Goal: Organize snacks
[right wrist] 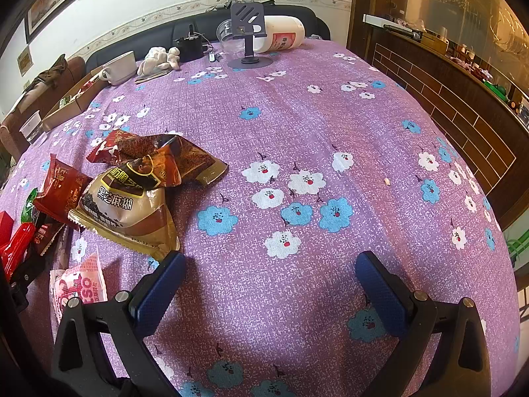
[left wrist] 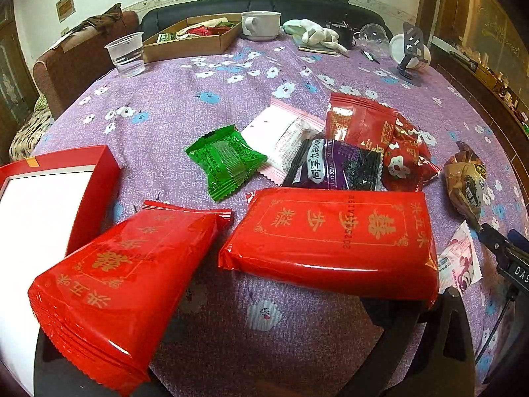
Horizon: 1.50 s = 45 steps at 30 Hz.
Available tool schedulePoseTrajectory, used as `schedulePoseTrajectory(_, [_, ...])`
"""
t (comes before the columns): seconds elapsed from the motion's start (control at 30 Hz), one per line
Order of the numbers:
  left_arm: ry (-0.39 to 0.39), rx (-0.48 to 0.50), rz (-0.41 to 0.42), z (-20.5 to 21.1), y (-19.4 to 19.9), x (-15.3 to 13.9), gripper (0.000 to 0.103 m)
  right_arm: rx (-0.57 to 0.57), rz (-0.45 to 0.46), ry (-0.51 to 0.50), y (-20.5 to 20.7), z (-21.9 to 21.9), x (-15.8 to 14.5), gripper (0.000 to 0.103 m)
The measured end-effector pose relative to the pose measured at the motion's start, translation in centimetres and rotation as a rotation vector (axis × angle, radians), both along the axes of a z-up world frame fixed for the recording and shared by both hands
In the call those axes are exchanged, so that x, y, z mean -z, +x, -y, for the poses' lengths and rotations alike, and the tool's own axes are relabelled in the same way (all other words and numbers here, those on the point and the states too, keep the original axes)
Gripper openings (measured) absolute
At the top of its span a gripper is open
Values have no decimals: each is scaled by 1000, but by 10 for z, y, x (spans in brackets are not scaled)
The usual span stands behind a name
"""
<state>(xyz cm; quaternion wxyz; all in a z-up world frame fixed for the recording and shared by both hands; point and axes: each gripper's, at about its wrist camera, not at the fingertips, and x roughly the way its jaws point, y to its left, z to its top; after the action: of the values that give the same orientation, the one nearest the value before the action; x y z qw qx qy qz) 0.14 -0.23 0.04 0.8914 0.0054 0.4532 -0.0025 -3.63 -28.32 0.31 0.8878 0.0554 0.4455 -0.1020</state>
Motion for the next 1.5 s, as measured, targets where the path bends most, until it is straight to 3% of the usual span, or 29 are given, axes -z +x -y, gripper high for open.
schedulePoseTrajectory(0.8, [2,8,-6,0,-1,0,103,0,-1,0,0,0,0,103])
schedulePoseTrajectory(0.97, [36,0,-34,-5,-19,-6,103,0,-1,0,0,0,0,103])
schedulePoseTrajectory(1.17, [64,17,147,-13,-79,-57,103,-5,-9,1,0,-1,-1,103])
schedulePoseTrajectory(1.3, [93,0,310,-30,-123,-100,103,-27,-76,37,-6,-5,-5,102])
schedulePoseTrajectory(1.37, [102,-24,378,-40,-141,-117,103,-41,17,89,-25,-14,-20,102])
schedulePoseTrajectory(1.5, [105,-58,444,-59,-163,-138,103,-122,187,96,-58,-46,-51,102])
